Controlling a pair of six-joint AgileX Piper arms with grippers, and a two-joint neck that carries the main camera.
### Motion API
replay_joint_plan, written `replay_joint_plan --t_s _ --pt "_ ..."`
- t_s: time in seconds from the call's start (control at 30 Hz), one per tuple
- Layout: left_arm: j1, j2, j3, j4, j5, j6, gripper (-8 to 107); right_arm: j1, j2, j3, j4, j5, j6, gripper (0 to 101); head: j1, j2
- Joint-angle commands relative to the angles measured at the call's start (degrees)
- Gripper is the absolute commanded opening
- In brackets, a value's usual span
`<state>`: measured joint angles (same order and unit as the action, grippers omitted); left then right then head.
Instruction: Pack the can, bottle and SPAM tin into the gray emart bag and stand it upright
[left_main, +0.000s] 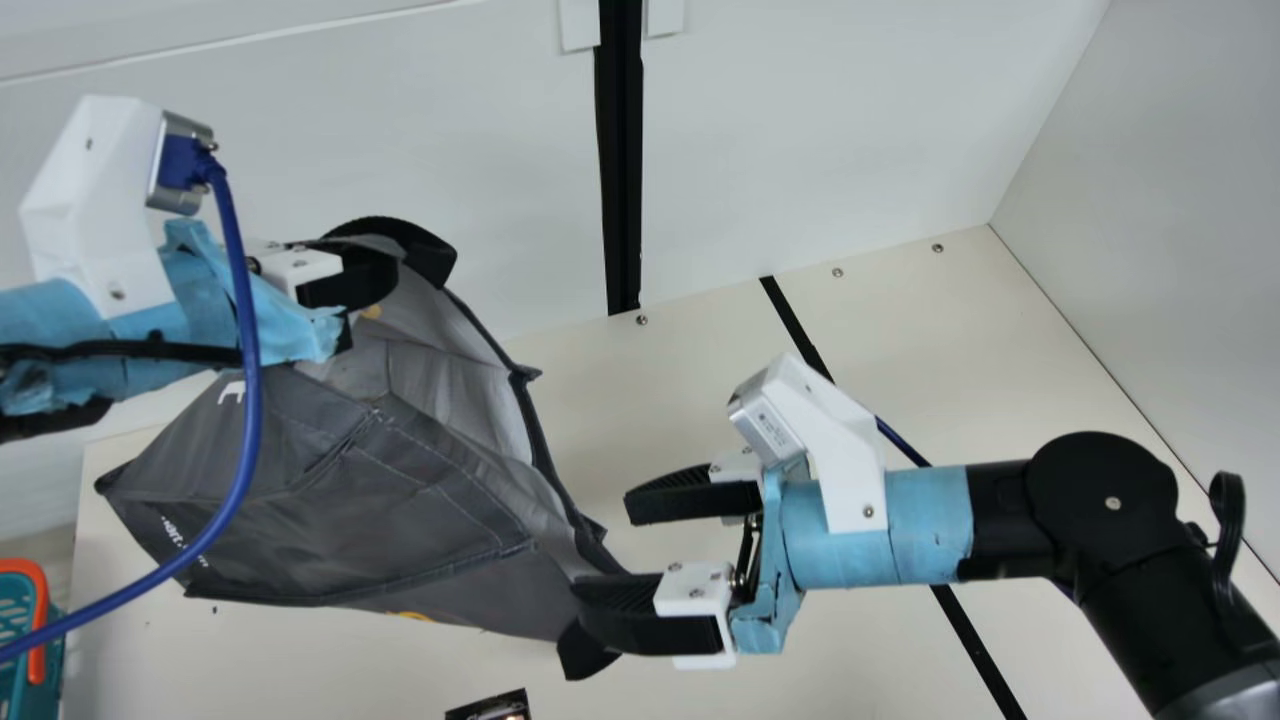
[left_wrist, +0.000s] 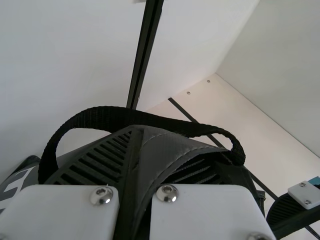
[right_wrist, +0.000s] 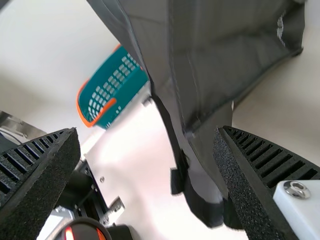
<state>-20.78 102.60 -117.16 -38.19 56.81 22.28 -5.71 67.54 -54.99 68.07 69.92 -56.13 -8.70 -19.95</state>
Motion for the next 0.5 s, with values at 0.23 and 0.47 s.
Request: replay_joint_plan --t_s 0.23,0.47 --pt "0.0 -0.8 -0.4 1.3 1.0 -0.9 -8 -2.1 2.1 2.8 -1.2 0.0 -4.0 95 -1.3 0.0" --pt "0.1 -1.2 -1.0 2.3 1.8 -1.9 -8 -3.2 4.2 3.9 -1.5 0.0 -6.4 95 -1.3 0.0"
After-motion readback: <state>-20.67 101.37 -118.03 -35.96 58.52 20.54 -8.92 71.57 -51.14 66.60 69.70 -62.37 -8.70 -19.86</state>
